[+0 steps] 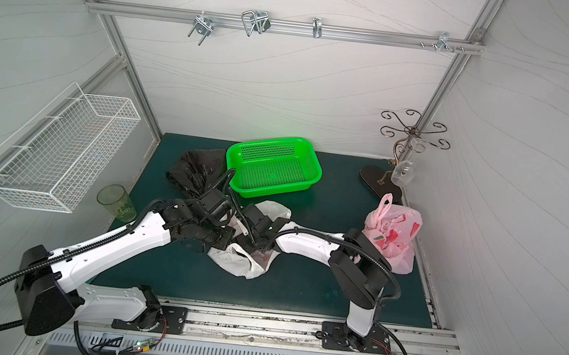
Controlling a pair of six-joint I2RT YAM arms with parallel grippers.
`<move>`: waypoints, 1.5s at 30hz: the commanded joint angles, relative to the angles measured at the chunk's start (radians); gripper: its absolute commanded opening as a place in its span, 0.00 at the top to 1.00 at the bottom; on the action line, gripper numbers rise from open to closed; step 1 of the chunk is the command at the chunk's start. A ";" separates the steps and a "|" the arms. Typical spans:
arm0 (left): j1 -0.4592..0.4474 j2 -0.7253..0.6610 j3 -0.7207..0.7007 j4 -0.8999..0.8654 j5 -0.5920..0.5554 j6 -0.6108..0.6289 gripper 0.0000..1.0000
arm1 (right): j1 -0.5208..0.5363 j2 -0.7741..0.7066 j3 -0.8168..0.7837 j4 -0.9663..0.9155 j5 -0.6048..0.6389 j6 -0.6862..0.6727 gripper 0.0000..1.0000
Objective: Untie the knot of a plastic bag & take out the apple
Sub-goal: Pick up the apple from the plastic bag.
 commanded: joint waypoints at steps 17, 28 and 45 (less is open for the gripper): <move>-0.022 -0.062 0.017 0.032 0.005 0.047 1.00 | 0.017 -0.131 -0.020 -0.103 0.052 0.022 0.72; -0.022 -0.045 0.033 0.028 -0.009 0.064 1.00 | -0.040 -0.520 -0.119 -0.215 0.015 0.034 0.82; -0.020 0.087 0.187 0.033 0.044 0.214 1.00 | -0.263 -0.728 -0.037 -0.336 -0.079 0.033 0.79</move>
